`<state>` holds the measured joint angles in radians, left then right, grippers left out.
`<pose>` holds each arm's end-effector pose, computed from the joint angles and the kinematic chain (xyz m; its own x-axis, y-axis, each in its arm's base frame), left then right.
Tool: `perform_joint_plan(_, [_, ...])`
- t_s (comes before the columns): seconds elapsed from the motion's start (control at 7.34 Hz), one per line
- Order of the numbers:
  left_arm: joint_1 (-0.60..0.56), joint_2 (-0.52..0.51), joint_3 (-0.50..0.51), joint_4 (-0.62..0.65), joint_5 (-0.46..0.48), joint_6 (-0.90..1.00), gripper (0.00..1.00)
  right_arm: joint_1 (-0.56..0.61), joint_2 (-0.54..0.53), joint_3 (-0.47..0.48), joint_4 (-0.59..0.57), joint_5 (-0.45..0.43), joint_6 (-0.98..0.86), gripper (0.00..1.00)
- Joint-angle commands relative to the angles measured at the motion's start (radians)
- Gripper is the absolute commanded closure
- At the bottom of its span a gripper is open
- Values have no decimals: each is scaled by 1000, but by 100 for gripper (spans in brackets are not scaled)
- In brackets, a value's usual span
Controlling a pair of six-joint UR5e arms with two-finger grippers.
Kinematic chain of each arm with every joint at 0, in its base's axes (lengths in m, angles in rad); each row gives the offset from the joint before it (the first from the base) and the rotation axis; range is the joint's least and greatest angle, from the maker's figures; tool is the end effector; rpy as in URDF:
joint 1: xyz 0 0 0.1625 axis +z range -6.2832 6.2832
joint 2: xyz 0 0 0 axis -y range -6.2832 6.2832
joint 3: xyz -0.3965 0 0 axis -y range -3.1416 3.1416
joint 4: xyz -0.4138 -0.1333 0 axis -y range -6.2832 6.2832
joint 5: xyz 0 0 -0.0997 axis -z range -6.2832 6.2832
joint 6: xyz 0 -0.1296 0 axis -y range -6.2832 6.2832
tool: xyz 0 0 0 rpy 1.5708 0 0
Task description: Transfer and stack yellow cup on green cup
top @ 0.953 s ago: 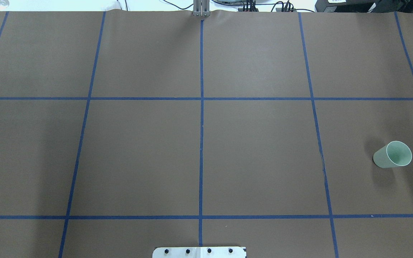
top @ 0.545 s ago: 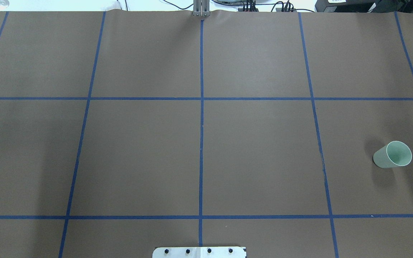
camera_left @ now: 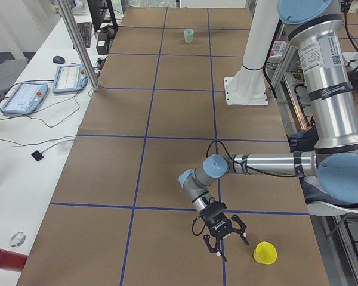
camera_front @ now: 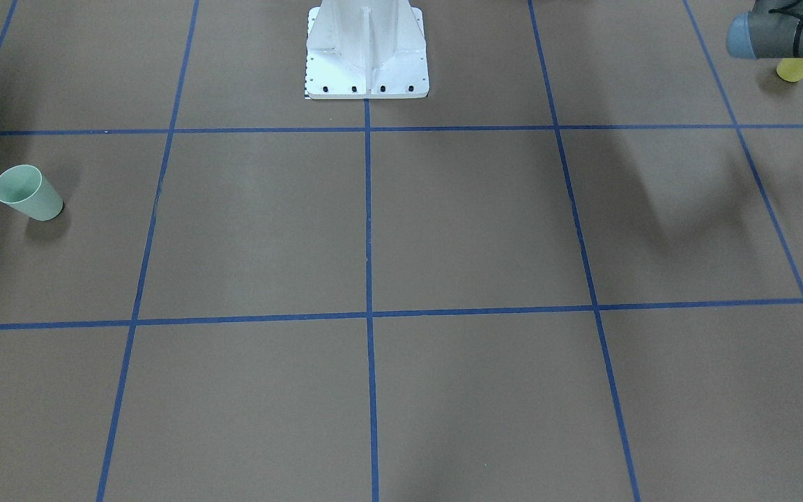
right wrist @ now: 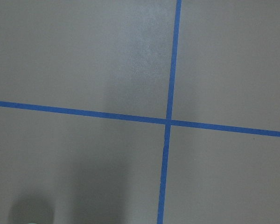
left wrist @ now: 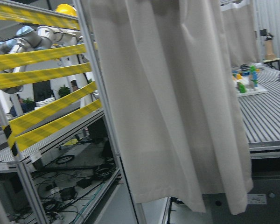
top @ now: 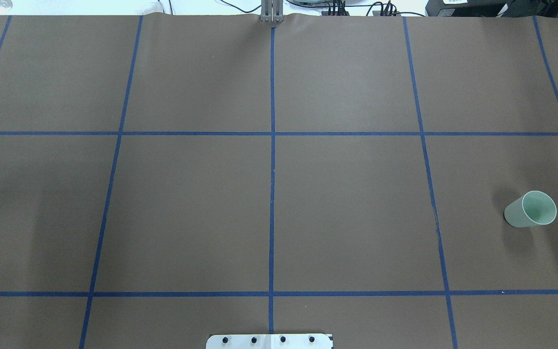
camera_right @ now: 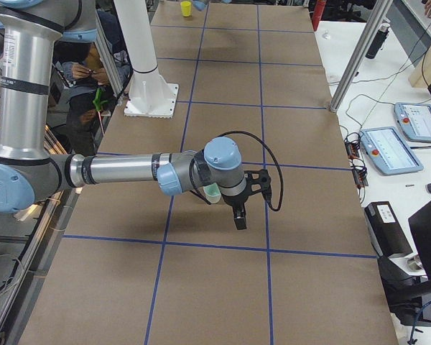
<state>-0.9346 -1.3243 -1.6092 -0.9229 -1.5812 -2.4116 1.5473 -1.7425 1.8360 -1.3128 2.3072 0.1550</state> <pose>0.0576 -0.3001 0.7927 -0.3431 -0.7896 0.5087 0.8297 -0.0009 0.5582 0.0352 -0.4719 0.5704 0.7298 -0.1007 0.6762 -0.0917 0.9657 0.2428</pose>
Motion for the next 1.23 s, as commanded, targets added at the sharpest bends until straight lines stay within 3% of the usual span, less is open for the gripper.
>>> perform_joint_plan(0.0, [42, -75, 141, 15, -141, -105, 0, -1, 8, 0, 1, -2, -2, 1])
perform_joint_plan(0.54, [105, -76, 164, 73, -334, -175, 0, -1, 6, -1, 0, -3, -3, 1])
perform_joint_plan(1.09, [128, -75, 176, 43, -422, -178, 0, -1, 6, 0, 1, -3, -3, 1])
